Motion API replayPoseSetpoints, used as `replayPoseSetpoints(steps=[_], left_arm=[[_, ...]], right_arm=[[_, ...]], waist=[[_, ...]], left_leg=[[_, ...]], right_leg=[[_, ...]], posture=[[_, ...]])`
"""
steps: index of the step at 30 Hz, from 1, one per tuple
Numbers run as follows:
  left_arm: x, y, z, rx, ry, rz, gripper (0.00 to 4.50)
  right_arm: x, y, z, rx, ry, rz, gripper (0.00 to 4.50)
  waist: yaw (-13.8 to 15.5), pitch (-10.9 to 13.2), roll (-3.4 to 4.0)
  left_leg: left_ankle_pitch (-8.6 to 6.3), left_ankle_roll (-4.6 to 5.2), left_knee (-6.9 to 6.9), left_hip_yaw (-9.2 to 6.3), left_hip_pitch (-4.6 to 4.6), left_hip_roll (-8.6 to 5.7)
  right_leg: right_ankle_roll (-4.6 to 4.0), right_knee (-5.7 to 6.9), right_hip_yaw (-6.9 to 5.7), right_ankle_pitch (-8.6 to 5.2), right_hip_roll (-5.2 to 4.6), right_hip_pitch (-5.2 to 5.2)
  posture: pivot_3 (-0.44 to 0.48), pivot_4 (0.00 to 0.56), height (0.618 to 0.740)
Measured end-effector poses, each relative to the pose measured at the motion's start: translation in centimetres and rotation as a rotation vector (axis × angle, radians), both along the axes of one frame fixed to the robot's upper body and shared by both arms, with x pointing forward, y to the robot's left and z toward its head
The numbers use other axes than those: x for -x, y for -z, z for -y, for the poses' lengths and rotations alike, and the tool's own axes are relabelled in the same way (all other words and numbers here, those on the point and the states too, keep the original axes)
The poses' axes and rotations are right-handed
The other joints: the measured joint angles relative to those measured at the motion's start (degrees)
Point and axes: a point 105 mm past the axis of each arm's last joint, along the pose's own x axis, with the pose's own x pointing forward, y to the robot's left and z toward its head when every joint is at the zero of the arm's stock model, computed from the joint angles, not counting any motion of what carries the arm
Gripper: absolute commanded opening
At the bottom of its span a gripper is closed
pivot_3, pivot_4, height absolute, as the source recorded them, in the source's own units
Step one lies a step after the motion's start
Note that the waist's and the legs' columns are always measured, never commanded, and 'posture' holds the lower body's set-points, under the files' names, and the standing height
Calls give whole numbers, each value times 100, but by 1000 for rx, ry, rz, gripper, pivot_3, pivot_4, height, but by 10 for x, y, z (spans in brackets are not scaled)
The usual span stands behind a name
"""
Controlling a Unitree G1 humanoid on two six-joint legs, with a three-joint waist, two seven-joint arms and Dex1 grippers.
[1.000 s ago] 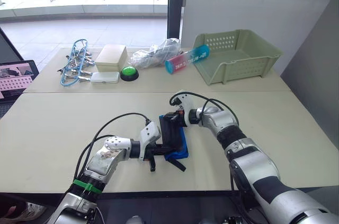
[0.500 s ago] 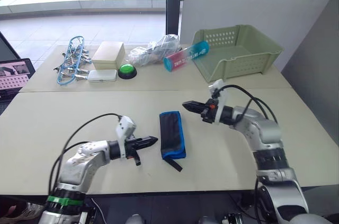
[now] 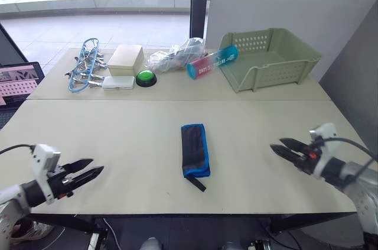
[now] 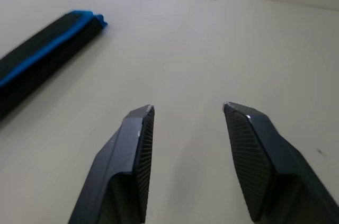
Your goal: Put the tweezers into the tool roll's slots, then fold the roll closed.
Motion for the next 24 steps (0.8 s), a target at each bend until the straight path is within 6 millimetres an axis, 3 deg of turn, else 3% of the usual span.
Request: replayPoseSetpoints(steps=[1,3,9,24], left_arm=[[2,0,-4,-4,-10,2,4485],[4,2,-10,-8,-18,8,4500],[4,1,-21,10,-60,46,4500],[-4,-1,-27,-4,-137,78,4500]], right_arm=[[3,3,7,5,13,-6,3888],[7,5,19,24,33,4,4478],[16,13,54,52,111,7,4478],[18,13,56,66,106,-3,4478]], waist=[[0,0,0],[-1,1,1],[-23,4,-5],[-17,4,-7]], left_leg=[[0,0,1,0,1,0],[1,-1,1,0,6,1],[2,-3,0,1,9,1],[3,-5,2,1,11,1]], right_leg=[[0,1,0,0,0,1],[0,5,1,0,0,2],[-1,4,2,-1,0,3],[-1,8,2,-1,0,5]], posture=[[0,150,722],[0,150,722],[0,150,722],[0,150,722]])
